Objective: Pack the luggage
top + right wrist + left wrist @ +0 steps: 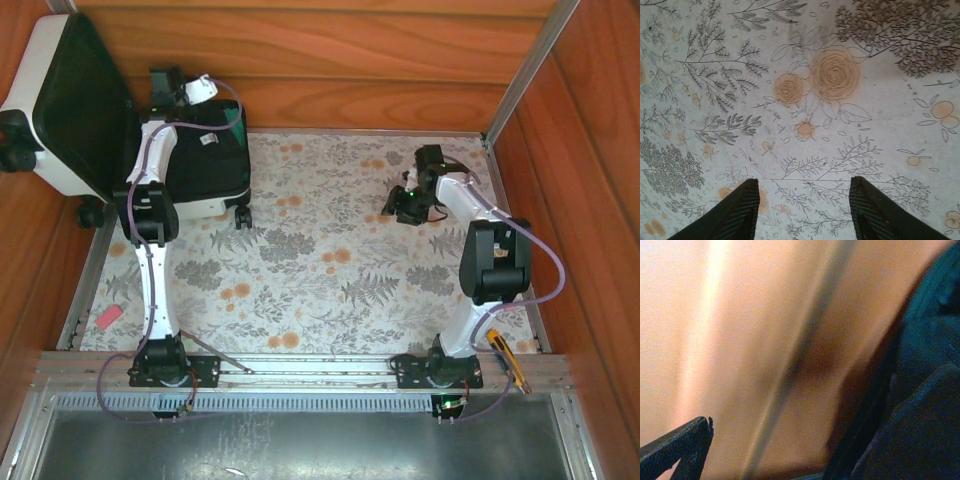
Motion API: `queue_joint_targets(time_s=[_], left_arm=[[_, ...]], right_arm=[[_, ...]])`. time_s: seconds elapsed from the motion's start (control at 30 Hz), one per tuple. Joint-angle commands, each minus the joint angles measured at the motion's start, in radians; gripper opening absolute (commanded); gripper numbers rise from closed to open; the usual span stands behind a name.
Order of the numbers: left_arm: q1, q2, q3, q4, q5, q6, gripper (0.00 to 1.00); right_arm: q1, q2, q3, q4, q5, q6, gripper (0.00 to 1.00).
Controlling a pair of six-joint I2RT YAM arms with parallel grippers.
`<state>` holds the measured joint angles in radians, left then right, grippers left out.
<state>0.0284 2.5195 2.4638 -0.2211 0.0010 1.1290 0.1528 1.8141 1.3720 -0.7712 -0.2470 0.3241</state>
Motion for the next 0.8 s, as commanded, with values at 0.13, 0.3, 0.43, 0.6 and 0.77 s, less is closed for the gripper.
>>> queue_joint_targets(time_s=[0.13,0.3,0.43,0.6,0.77], left_arm=[[0.003,-0.004,0.105,0.132,0.017,-0.386,1.00],[0.004,0.006,0.142,-0.015,-0.013,-0.366,1.00],[0.018,-0.031,0.058,-0.123,-0.009,-0.365,1.00],[0.038,-0.110,-0.140,-0.146,0.010,-0.390,1.00],[0.042,-0.158,-0.242,-0.147,0.004,-0.395,1.00]], right_arm=[[0.055,-0.017,-0.006,-0.007,0.006,-0.006,0.49],[0.072,-0.031,-0.022,0.006,0.000,-0.016,0.48],[0.073,-0.040,-0.026,0.006,-0.002,-0.031,0.48],[0.076,-0.042,-0.017,0.011,-0.016,-0.040,0.48],[0.093,-0.036,0.011,0.049,-0.049,-0.046,0.53]])
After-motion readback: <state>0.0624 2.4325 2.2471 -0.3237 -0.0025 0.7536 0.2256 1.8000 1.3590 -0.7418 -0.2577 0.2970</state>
